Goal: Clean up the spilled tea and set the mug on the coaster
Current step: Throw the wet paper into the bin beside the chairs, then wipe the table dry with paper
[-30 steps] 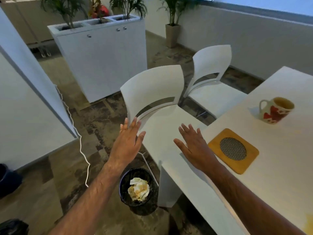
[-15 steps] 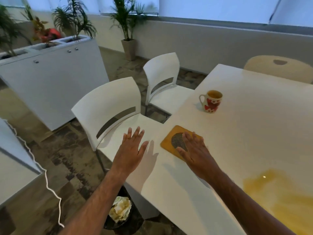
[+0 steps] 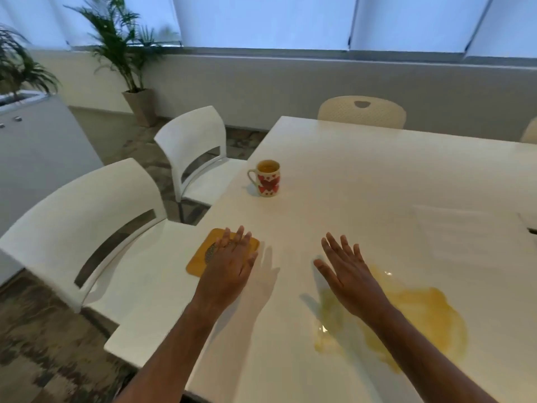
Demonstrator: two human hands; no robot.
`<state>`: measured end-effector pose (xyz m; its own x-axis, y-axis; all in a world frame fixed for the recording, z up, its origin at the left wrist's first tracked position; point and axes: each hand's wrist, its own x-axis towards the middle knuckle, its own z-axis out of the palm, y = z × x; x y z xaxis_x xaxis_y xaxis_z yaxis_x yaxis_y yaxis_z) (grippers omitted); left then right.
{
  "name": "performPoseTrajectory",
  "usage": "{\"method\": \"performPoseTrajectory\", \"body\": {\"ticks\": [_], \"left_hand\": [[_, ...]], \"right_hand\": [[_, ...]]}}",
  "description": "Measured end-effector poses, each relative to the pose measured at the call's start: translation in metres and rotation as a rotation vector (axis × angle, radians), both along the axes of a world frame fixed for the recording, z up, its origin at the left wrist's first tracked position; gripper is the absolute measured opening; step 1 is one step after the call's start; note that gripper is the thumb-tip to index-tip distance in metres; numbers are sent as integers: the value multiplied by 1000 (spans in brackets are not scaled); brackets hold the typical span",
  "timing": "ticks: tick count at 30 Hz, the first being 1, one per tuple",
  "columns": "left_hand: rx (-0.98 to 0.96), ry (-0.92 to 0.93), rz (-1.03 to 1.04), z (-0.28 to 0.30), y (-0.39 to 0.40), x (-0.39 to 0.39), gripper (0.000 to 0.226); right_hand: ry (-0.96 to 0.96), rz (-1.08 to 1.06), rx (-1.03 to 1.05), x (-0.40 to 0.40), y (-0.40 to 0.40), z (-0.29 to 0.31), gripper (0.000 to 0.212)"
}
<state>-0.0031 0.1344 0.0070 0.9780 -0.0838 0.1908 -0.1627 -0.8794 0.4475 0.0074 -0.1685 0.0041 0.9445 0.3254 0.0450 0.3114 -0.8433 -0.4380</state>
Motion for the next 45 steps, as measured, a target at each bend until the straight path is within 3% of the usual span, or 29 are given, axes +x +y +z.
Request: {"method": "performPoseTrajectory", "body": {"ticks": [16, 22, 27, 34, 41, 45], "left_hand": [[57, 9, -227, -10, -145, 38, 61], [59, 6, -294, -12, -184, 45, 75], [63, 9, -314, -12, -210, 51, 60], [57, 33, -333, -15, -227, 56, 62], [62, 28, -334, -19, -234, 62, 60], [55, 29, -331, -20, -236, 63, 60]], "right_hand": [[27, -266, 39, -30, -151, -7, 93], [35, -331, 59, -39, -190, -10, 98], [73, -366, 75, -39, -215, -15, 99], [-74, -426, 31, -6, -252, -16, 65], [-6, -451, -25, 38, -276, -15, 68], [18, -451, -96, 45, -275, -24, 55]]}}
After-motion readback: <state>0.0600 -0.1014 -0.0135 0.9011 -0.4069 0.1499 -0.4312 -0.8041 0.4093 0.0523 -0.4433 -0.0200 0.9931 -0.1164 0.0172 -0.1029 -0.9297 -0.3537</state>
